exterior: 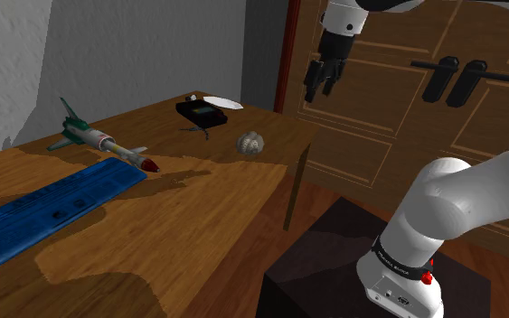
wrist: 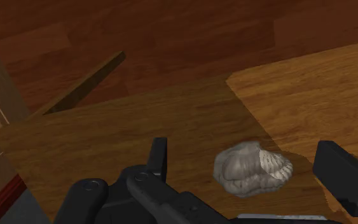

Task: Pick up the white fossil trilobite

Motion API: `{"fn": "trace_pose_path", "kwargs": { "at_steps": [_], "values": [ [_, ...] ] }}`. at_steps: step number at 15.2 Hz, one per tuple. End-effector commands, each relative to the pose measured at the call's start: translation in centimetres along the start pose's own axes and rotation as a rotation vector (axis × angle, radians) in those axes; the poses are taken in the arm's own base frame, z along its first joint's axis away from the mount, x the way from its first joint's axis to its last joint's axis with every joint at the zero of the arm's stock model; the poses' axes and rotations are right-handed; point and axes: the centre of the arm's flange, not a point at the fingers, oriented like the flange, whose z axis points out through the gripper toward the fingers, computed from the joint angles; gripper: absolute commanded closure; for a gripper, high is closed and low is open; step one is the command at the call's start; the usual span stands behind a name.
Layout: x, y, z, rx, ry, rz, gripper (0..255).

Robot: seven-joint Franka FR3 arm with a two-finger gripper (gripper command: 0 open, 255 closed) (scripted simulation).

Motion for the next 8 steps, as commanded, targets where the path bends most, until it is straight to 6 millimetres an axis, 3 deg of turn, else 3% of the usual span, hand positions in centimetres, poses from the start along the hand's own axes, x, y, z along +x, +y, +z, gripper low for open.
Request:
{"fn": "trace_pose_path", "kwargs": {
  "at_steps": [1, 8],
  "values": [
    [0.0, 0.0, 0.0, 0.000, 0.000, 0.000, 0],
    [3.2, -2.5, 6.8, -0.075, 0.181, -0.495, 0]
  ]
}}
